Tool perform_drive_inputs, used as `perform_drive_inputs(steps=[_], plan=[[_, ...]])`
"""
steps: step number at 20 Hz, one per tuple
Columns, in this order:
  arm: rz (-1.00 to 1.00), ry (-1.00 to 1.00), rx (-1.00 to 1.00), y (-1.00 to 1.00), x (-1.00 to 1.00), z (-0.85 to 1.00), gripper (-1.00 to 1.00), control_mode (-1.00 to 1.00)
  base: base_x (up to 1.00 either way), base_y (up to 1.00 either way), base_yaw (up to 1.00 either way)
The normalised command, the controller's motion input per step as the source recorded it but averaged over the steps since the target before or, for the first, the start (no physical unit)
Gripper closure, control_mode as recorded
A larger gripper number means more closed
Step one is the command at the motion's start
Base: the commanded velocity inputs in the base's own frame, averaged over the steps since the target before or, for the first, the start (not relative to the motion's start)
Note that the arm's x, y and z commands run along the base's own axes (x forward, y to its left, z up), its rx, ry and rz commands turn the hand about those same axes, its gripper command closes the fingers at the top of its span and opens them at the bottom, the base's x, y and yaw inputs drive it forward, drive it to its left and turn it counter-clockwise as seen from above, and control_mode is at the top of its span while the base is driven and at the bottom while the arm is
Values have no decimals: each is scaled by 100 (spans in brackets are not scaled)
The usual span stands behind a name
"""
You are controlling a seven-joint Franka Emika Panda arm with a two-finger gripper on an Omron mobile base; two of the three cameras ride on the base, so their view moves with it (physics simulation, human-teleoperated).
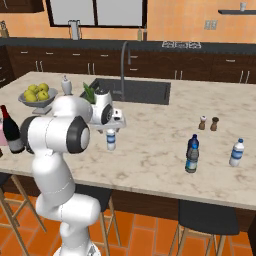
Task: Move the plastic bottles in the middle to the plastics group, and the glass bottles in the middle to the glass group.
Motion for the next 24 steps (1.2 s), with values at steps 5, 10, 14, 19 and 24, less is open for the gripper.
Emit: perform_drive_inputs(steps=[5,10,14,19,24], plan=[[0,0,0,-6,1,-2,-100,-100,0,0,0],[0,-5,0,0,-4,0,-100,-100,0,0,0],[0,-12,0,0,-4,0,-100,-100,0,0,0],[0,-4,0,1,-1,-10,-100,-100,0,0,0],[0,0,0,0,3,-11,100,-100,0,0,0]])
